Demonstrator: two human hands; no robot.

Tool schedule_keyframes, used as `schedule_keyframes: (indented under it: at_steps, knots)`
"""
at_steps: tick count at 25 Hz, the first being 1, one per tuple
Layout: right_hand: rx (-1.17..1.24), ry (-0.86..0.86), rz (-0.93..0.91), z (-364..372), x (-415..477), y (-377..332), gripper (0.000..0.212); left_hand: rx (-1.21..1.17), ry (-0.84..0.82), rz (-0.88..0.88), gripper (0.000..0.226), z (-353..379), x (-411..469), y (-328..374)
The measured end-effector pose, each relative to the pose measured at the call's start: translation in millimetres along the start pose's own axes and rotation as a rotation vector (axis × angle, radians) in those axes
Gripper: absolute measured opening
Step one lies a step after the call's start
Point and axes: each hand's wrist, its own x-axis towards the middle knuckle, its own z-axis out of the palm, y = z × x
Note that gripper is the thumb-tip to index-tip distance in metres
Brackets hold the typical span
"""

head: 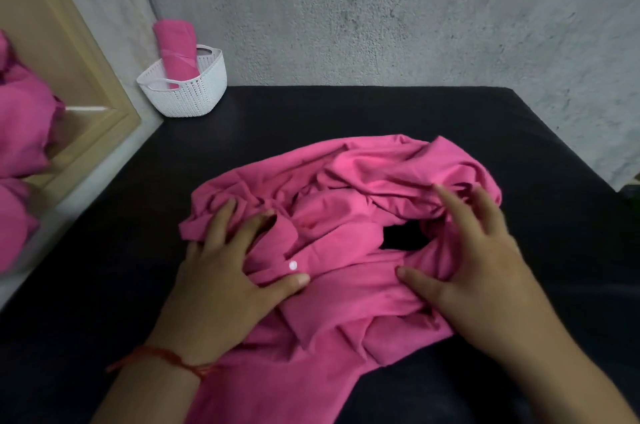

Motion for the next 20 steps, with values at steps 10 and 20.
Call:
schedule_keyframes:
  at_steps: [10,20]
  knots:
    - [0.138,0.249,0.066,-8.6,7.6,22.7,0.070,-0.231,-0.097,0.277,0.036,-54.9,37.9,36.7]
    - [0.619,0.231,-0.003,13.4,10.0,11.1,0.082,0.233,0.164,0.226,0.079,-76.4,212.5,95.9]
